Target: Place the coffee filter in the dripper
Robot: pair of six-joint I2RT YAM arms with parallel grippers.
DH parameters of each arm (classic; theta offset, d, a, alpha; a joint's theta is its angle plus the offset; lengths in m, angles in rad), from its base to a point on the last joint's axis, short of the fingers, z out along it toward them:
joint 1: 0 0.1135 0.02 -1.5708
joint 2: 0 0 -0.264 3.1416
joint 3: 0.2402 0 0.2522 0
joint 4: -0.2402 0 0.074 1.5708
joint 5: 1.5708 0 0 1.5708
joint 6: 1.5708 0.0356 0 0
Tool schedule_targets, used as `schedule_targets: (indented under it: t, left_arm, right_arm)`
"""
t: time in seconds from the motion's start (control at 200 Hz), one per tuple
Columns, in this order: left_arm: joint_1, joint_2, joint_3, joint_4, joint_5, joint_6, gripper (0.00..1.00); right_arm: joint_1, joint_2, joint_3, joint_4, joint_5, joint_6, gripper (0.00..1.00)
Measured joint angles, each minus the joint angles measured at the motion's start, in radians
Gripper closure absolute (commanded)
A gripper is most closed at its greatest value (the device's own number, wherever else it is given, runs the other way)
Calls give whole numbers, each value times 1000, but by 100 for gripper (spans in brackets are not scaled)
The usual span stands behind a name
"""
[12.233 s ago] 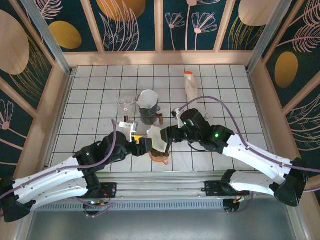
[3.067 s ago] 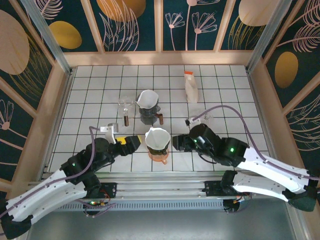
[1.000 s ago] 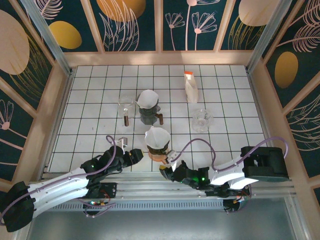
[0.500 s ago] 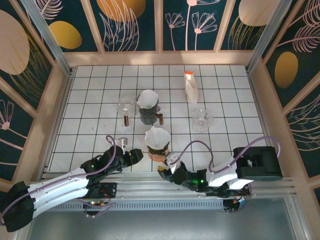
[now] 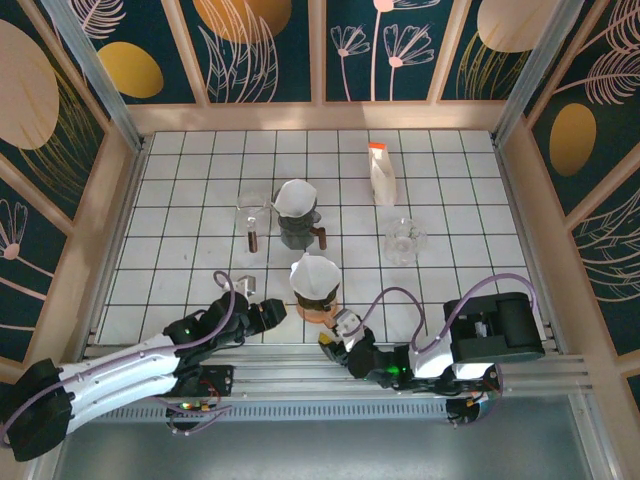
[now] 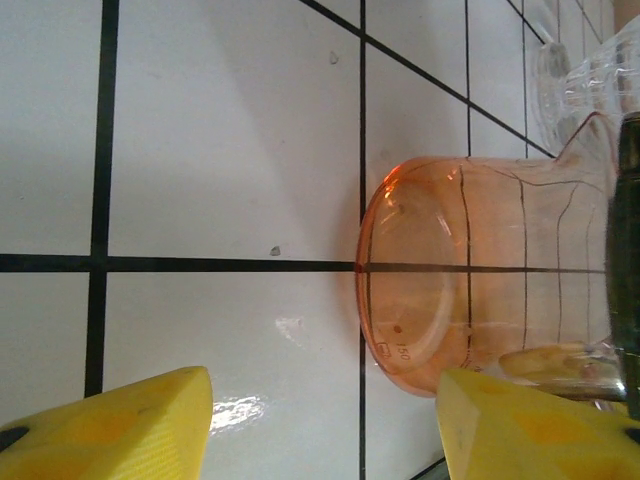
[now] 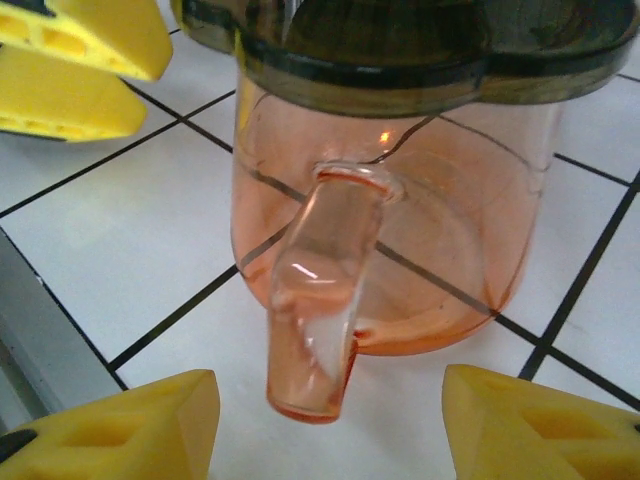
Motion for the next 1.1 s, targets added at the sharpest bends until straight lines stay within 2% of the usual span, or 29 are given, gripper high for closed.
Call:
schedule_targets:
  t: [0.39,0.675,1.101]
  left_arm:
    - [1,126,13,52,29,2,40]
    - [5,295,68,147,82,32,40]
    - [8,457,129,244,121,50,43]
  right_arm:
    - [0,30,-1,123,53,-88,44]
    - [-8,32,-1,156,71,-102,45]
    - [-51,40,-15,220,72,-123,49]
